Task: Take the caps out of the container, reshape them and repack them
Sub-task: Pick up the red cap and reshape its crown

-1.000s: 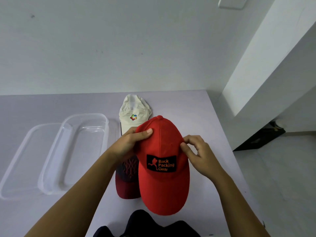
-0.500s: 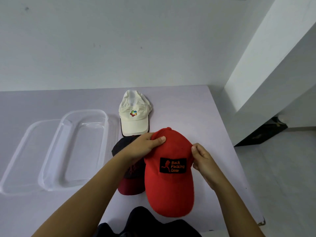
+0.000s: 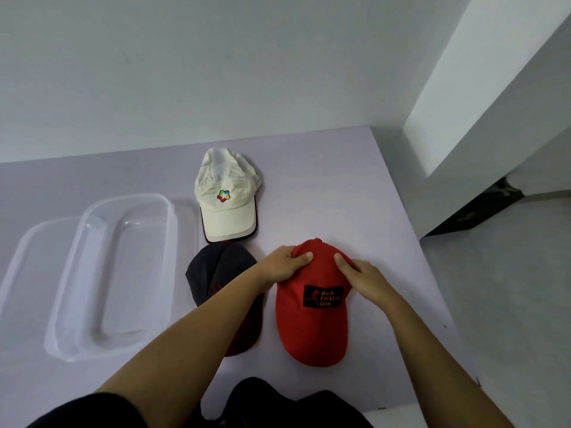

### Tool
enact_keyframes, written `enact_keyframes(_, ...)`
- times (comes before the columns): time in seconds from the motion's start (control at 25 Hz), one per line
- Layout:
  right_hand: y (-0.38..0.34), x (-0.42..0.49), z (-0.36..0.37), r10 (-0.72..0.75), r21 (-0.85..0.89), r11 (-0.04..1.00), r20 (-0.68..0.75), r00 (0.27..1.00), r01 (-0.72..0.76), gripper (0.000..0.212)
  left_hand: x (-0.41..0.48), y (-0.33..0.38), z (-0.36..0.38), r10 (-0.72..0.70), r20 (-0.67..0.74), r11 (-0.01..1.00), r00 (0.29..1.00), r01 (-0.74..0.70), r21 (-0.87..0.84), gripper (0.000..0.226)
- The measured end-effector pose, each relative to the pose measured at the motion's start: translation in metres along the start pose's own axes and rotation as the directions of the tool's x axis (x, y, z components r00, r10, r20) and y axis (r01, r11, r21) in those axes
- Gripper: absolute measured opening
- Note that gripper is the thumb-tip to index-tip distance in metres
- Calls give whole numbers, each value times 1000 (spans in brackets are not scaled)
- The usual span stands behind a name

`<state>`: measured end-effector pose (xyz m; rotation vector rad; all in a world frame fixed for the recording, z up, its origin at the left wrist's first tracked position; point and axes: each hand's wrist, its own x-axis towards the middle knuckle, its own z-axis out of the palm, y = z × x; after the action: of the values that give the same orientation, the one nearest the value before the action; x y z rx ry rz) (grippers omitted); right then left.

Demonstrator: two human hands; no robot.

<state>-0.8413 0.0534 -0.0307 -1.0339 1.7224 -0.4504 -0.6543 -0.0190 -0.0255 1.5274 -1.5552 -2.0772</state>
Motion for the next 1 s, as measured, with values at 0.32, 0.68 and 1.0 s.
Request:
enact_keyframes(0.32, -5, 51, -7, -101, 341, 940, 296, 950, -7, 25, 30, -5, -12, -1, -22, 994, 1000, 3, 110, 29)
enact_keyframes(0.68, -21, 88, 2, -80, 165, 985, 123, 989, 59, 40, 50, -8, -11, 100, -396, 966, 913, 7, 259, 45)
enact_keyframes(1.0, -23, 95, 17, -111, 157, 982, 47, 993, 102, 45, 54, -13, -13, 4, -434, 956, 901, 123, 265, 53)
